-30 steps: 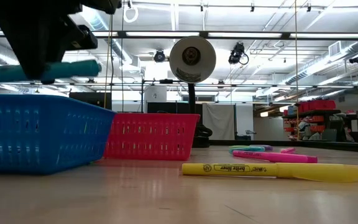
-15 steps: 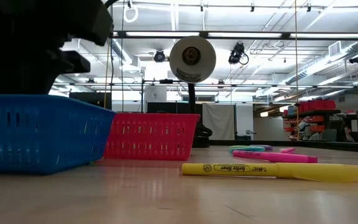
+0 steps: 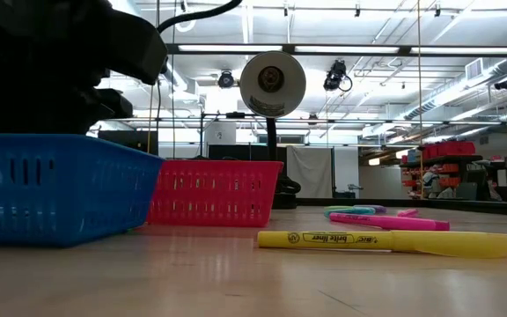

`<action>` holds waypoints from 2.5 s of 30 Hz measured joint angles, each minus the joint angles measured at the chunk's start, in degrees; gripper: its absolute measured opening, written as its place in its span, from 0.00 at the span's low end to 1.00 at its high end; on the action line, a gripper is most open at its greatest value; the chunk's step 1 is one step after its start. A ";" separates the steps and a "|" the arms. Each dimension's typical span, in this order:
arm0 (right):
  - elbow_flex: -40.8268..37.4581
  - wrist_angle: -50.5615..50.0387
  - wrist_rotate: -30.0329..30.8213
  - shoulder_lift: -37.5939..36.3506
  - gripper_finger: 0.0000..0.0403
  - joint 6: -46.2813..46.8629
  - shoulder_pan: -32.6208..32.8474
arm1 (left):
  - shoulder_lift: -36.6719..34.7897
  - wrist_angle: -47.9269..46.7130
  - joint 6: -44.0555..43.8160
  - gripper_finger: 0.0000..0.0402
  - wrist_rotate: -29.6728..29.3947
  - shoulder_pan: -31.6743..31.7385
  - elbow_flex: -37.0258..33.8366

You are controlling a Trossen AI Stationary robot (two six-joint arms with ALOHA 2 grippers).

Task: Pick & Place Markers
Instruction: Put the blue highlighter pen into the blue bin, then put the orange highlighter pen into the blue bin

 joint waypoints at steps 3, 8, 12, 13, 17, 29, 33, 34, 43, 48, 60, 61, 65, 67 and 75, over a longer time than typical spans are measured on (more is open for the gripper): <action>0.00 0.00 0.00 0.00 0.55 -0.02 0.00 | 0.00 0.00 0.02 0.44 0.00 0.00 0.00; 0.00 0.00 0.00 -0.02 0.55 -0.08 0.00 | 0.00 -0.02 0.00 0.54 0.00 -0.04 0.00; 0.00 -0.01 0.00 -0.02 0.55 -0.17 0.00 | 0.00 -0.04 0.00 0.57 0.07 0.00 0.00; 0.00 0.00 0.00 -0.02 0.55 -0.17 0.00 | 0.00 -0.02 0.02 0.57 0.07 0.00 0.00; 0.00 -0.04 0.00 -0.02 0.55 -0.16 0.00 | -0.27 -0.12 -0.28 0.57 0.11 -0.03 -0.02; 0.00 -0.80 0.00 -0.02 0.55 -0.15 0.00 | -12.96 4.30 -1.82 0.55 -12.78 0.04 -0.04; 0.00 -1.01 0.00 -0.04 0.55 0.00 0.00 | -18.67 8.76 -2.99 0.55 -18.44 1.26 -0.04; 0.00 -1.01 0.00 -0.04 0.55 0.00 0.00 | -19.94 10.07 -2.98 0.55 -19.67 1.67 -0.04; 0.00 -2.45 0.00 -0.04 0.55 1.93 0.00 | -28.82 26.46 3.55 0.55 -26.99 6.55 -0.02; 0.00 -3.07 -0.03 -0.04 0.55 2.43 0.00 | -30.41 37.38 9.26 0.55 -27.16 9.41 -0.02; 0.00 -3.80 -0.04 -0.04 0.55 2.85 0.02 | -30.40 60.25 21.94 0.55 -26.92 11.30 0.00; 0.00 -3.80 -0.04 -0.04 0.55 2.84 0.02 | -30.40 61.35 22.80 0.55 -26.92 11.30 0.00; 0.00 -3.80 -0.04 -0.04 0.55 2.84 0.00 | -30.38 63.60 25.56 0.55 -26.92 11.30 0.02; 0.00 -3.82 -0.04 -0.04 0.55 2.83 0.00 | -30.38 63.48 25.53 0.55 -26.91 11.30 0.02; 0.00 -10.71 -3.76 -0.45 0.55 2.94 -0.02 | -30.38 63.11 25.53 0.55 -26.88 11.30 0.02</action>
